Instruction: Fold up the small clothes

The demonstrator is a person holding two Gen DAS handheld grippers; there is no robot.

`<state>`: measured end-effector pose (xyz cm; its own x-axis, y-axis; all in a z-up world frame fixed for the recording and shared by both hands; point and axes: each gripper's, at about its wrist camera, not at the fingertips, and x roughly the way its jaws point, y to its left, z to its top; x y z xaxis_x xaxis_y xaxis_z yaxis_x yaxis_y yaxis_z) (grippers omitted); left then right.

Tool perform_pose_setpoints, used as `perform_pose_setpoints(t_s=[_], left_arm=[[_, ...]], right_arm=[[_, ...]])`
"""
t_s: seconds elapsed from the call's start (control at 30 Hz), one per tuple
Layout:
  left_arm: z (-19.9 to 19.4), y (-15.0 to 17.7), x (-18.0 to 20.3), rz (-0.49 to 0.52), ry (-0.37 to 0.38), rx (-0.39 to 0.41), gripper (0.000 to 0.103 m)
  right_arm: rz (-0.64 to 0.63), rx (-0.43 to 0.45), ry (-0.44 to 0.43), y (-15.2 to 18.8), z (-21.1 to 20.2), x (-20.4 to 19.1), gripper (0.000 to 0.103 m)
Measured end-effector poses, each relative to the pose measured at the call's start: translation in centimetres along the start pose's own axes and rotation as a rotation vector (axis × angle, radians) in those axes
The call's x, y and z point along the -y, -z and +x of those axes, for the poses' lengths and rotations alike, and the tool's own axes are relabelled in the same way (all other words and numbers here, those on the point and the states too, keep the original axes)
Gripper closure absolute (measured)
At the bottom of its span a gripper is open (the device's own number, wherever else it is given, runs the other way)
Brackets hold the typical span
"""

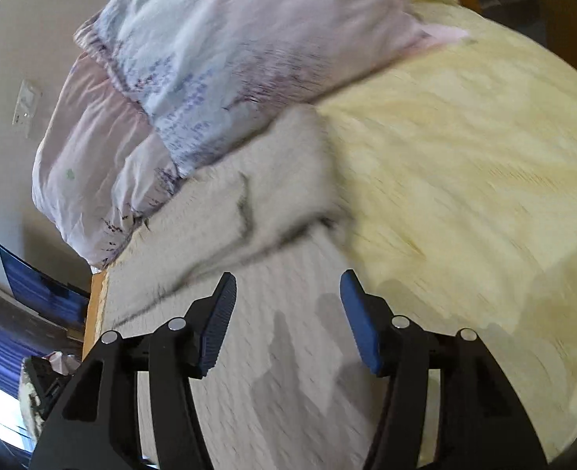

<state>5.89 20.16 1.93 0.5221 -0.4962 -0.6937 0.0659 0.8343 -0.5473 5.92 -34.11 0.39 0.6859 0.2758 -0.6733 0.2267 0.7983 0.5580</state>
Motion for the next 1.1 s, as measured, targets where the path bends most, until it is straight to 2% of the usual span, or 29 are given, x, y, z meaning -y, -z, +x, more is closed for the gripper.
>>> perform_pose_setpoints(t_s=[0.1, 0.3, 0.6, 0.63, 0.77, 0.9, 1.03, 1.1], left_arm=[[-0.1, 1.7, -0.4, -0.005, 0.024, -0.024, 0.044], [-0.1, 4.0, -0.2, -0.013, 0.102, -0.052, 0.052], [-0.5, 7.4, -0.7, -0.056, 0.249, -0.093, 0.073], [-0.6, 7.8, -0.9, -0.062, 0.266, -0.097, 0.074], [-0.8, 9.2, -0.8, -0.066, 0.326, -0.113, 0.075], [-0.6, 10.3, -0.1, -0.034, 0.378, -0.142, 0.075], [0.1, 11.2, 0.6, 0.014, 0.390, -0.196, 0.075], [0.5, 11.8, 1.3, 0.065, 0.366, -0.220, 0.075]], right_arm=[[0.029, -0.028, -0.016, 1.7, -0.9, 1.8, 0.048], [0.053, -0.094, -0.081, 5.0, -2.1, 3.6, 0.062], [0.105, -0.175, -0.297, 8.5, -2.8, 4.2, 0.073], [0.107, -0.189, -0.316, 8.9, -2.8, 4.2, 0.076], [0.073, -0.241, -0.379, 10.5, -3.0, 3.3, 0.076], [0.029, -0.259, -0.386, 11.8, -3.8, 2.3, 0.077], [0.016, -0.263, -0.375, 12.5, -4.4, 2.3, 0.080], [0.010, -0.266, -0.362, 12.8, -4.5, 2.3, 0.081]])
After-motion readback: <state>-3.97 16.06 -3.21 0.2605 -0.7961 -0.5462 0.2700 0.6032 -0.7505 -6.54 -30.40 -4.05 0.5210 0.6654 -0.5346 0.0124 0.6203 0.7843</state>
